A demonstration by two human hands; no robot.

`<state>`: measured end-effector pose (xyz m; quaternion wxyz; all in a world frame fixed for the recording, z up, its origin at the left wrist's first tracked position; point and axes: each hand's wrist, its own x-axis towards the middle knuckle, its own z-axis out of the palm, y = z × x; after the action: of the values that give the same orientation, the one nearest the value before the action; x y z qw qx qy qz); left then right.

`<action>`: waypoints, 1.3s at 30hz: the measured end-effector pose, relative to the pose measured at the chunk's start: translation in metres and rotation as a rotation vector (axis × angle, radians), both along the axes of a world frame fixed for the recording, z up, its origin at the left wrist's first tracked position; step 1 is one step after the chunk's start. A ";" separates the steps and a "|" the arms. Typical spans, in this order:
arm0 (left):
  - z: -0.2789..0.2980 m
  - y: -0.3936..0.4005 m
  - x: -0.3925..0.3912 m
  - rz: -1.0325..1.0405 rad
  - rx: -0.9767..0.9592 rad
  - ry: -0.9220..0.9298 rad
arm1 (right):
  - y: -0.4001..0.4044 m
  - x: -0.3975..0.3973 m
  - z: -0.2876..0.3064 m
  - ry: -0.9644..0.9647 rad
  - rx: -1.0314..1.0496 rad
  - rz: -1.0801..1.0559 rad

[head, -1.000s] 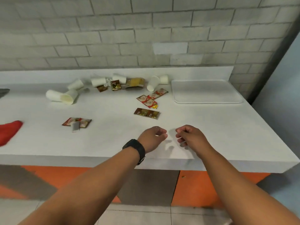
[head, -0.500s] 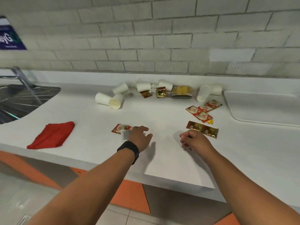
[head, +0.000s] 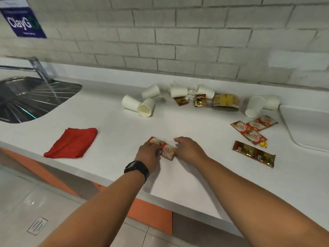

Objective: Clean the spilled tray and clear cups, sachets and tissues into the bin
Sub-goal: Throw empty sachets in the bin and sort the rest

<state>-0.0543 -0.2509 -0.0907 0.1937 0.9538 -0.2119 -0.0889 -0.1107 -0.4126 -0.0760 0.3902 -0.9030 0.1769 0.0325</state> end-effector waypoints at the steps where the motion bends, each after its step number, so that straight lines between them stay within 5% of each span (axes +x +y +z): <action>1: 0.000 0.003 0.001 0.025 -0.026 0.010 | 0.006 0.009 -0.003 0.015 -0.034 0.028; 7: -0.002 0.020 0.009 0.227 -0.223 0.183 | 0.031 0.035 -0.018 0.109 -0.504 0.104; 11: -0.001 0.024 0.008 0.315 -0.436 0.306 | 0.023 0.035 -0.010 0.232 -0.280 0.018; 19: 0.015 -0.005 -0.007 0.302 -0.536 0.264 | -0.009 -0.011 0.014 -0.042 0.409 -0.128; 39: 0.026 -0.223 -0.195 -0.253 -0.461 0.307 | -0.176 -0.272 0.016 -0.224 0.419 -0.563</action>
<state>-0.2495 -0.4741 -0.0649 0.4222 0.8262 -0.3118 -0.2049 -0.3829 -0.5887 -0.0596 0.5771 -0.7175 0.3643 -0.1397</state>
